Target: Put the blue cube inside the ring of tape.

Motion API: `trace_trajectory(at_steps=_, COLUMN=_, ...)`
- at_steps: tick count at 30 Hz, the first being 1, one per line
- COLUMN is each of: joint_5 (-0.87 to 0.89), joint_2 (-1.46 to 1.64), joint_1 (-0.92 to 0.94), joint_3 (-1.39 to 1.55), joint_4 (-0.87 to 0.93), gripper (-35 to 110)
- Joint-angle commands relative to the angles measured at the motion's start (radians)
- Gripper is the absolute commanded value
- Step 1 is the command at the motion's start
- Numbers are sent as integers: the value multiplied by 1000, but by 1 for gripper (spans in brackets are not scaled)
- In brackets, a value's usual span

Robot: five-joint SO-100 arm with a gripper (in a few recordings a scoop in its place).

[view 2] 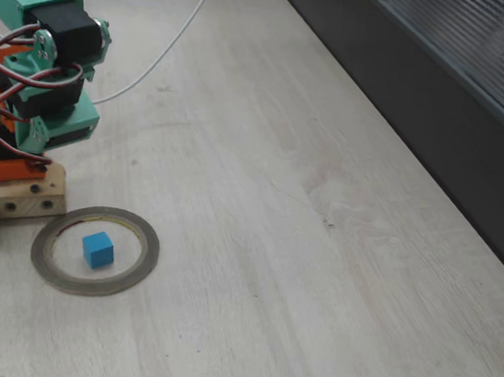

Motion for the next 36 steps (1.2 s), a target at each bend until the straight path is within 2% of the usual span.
trace_trajectory(at_steps=1, joint_5=8, joint_2=23, joint_1=2, joint_3=11, joint_4=29, gripper=-1)
trace_trajectory(at_steps=36, joint_5=8, joint_2=8, joint_1=2, joint_3=12, joint_4=-63, gripper=-1)
